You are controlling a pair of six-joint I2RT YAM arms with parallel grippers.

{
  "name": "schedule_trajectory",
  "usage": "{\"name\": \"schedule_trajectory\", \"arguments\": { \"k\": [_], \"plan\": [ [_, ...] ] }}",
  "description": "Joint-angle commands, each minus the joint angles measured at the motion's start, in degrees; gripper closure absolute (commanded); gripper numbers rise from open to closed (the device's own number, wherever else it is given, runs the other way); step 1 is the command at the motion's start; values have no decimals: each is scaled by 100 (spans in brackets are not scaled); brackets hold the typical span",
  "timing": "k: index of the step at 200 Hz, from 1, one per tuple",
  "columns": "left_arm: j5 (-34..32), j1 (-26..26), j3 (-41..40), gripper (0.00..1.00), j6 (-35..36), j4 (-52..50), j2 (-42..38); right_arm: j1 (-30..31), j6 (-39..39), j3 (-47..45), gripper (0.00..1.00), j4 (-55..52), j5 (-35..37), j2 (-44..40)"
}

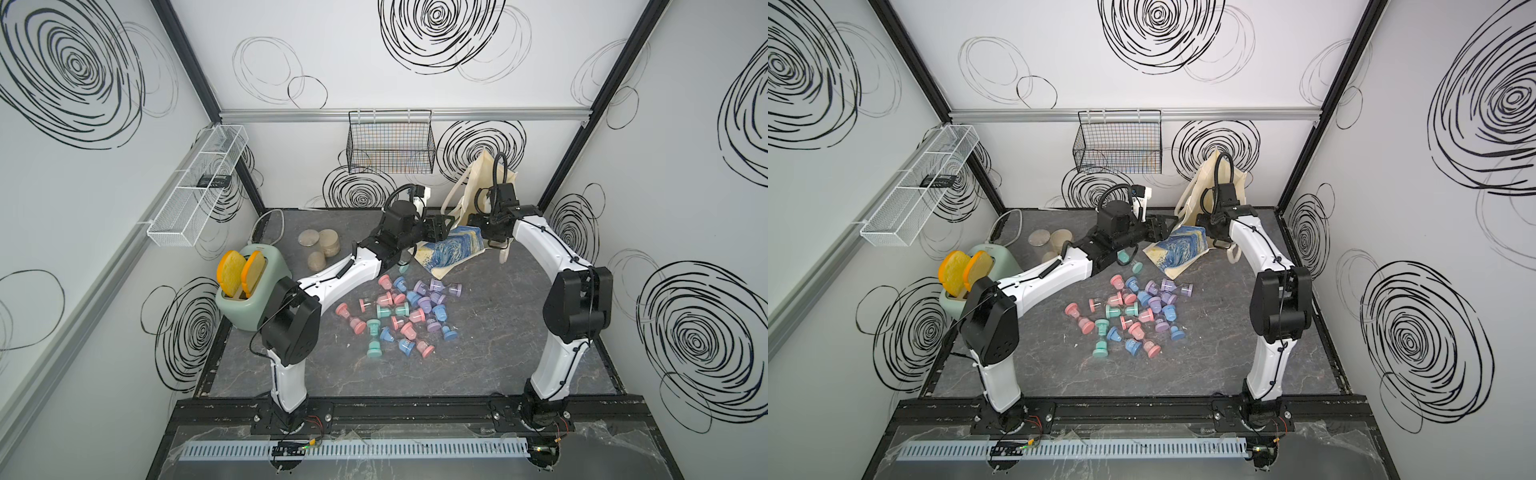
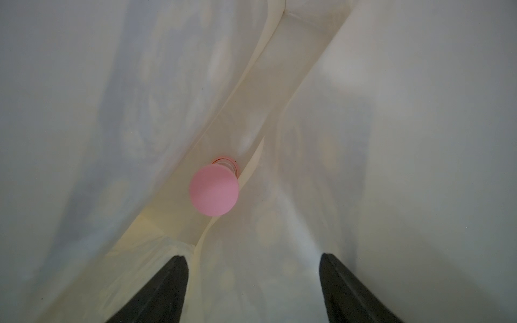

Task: Put the hourglass into the canvas bag
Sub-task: Pick up the hourglass from the center of the board.

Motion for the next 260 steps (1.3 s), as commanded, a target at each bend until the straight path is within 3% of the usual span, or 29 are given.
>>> {"name": "schedule_trajectory", "arguments": {
  "k": [1,112,148,188,260],
  "plan": [
    [87,41,111,27,-86,221,37,19,35,217,18,-271,-35,-378],
    [1,502,-301,18,-66,11,-991,479,-205,746,2,126,115,-1454],
    [57,608,-664,12,14,-272,-1576,1177,-322,804,0,-133,519,-1868],
    [-101,647,-1493,0,130,-714,-2509,1933,-175,-528,2,-50,730,-2856],
    [-106,758,-2880,4,338,-1541,-3936,2748,737,-3664,0,170,519,-4308]
  ]
}}
